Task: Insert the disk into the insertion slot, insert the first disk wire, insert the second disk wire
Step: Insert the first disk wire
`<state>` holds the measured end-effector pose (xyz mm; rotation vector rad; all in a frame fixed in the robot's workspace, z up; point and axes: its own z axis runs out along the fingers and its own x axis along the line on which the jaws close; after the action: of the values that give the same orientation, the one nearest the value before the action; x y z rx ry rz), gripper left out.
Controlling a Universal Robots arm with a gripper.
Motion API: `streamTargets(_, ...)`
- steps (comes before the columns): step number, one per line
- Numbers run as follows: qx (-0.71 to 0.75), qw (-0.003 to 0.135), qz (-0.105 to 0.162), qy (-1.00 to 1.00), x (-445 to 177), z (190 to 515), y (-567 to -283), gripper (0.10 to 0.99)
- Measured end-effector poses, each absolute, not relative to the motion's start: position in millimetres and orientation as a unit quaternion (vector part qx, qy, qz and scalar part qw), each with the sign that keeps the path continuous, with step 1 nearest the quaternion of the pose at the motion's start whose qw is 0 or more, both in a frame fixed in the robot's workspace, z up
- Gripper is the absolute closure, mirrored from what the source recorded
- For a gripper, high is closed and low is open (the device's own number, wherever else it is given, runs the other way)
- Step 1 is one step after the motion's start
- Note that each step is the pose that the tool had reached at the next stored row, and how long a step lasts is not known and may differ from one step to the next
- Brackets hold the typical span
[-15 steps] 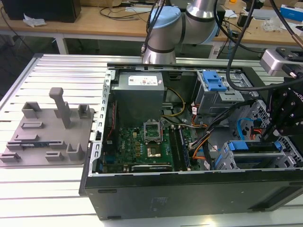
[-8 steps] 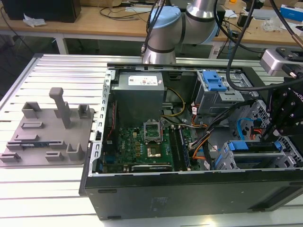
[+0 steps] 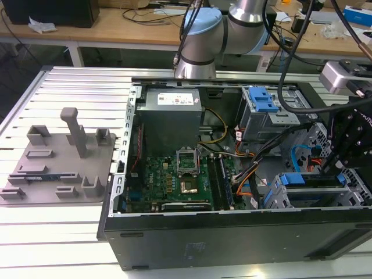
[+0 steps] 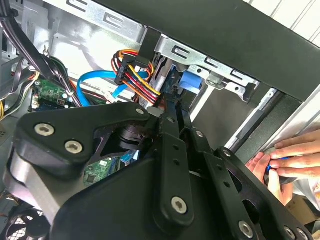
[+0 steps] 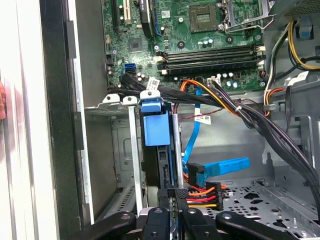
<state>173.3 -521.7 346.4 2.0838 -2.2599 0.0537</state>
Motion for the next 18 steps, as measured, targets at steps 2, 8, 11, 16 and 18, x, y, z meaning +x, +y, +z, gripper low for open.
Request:
streamTargets(2, 0.677, 0.034, 0.017, -0.735, 173.3, 345.8, -521.9, 0.922)
streamTargets(8, 0.677, 0.034, 0.017, -0.735, 173.3, 343.1, -522.1, 0.922)
streamTargets(11, 0.677, 0.034, 0.017, -0.735, 173.3, 342.3, -522.4, 0.922)
streamTargets(16, 0.677, 0.034, 0.017, -0.735, 173.3, 342.2, -523.5, 0.922)
streamTargets(18, 0.677, 0.034, 0.017, -0.735, 173.3, 342.4, -523.7, 0.922)
